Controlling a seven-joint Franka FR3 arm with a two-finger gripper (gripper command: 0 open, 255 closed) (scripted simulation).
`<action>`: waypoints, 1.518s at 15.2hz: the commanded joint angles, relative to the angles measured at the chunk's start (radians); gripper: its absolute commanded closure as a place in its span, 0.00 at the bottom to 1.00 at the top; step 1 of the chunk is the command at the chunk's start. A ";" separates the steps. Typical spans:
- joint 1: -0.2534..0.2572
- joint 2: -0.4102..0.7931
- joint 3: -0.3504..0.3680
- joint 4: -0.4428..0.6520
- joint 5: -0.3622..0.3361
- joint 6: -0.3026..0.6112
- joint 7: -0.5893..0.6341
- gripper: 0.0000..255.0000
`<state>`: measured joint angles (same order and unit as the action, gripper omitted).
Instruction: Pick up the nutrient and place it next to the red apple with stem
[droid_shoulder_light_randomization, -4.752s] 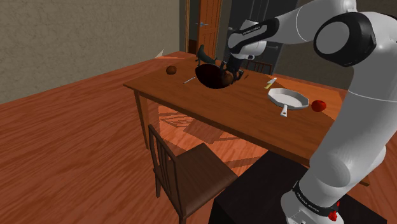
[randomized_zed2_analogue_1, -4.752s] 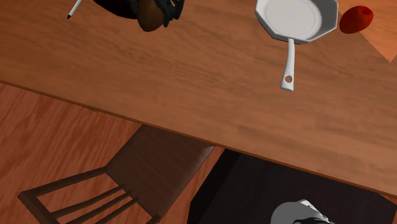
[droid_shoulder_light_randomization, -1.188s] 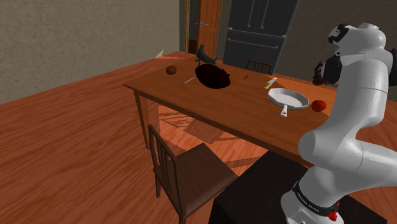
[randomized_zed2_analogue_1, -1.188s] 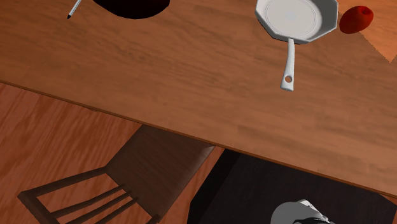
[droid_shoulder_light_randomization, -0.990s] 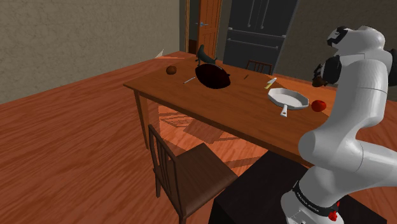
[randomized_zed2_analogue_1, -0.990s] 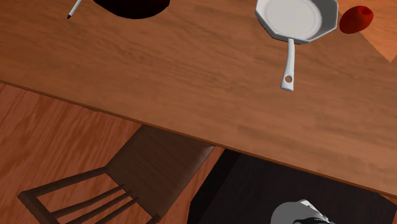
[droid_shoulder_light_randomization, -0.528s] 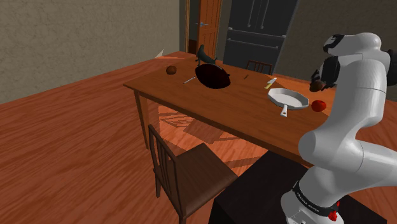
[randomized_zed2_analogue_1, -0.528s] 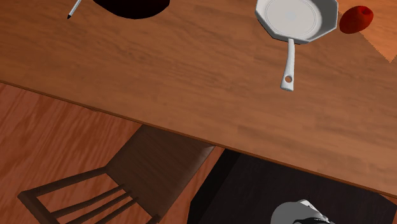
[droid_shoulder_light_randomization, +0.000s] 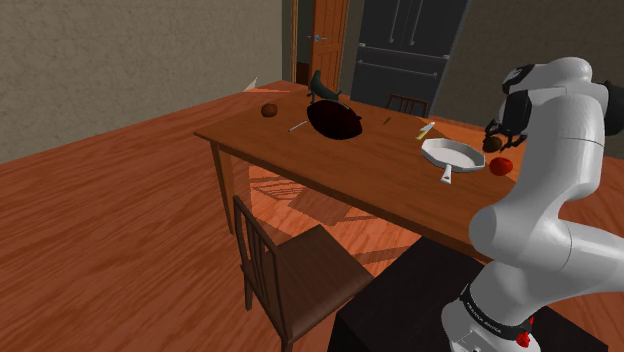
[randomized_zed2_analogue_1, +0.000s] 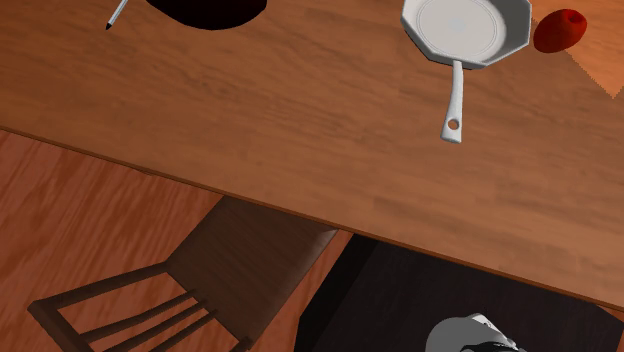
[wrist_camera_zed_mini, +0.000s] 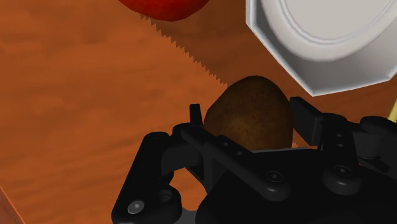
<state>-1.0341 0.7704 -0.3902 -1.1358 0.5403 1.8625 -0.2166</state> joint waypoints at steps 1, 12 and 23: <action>0.005 0.001 0.001 -0.026 0.003 0.025 -0.008 1.00; 0.008 0.015 0.005 -0.053 0.013 0.063 -0.023 1.00; -0.011 -0.023 -0.008 0.005 -0.006 -0.031 -0.007 0.00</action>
<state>-1.0424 0.7579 -0.3955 -1.1417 0.5390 1.8532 -0.2282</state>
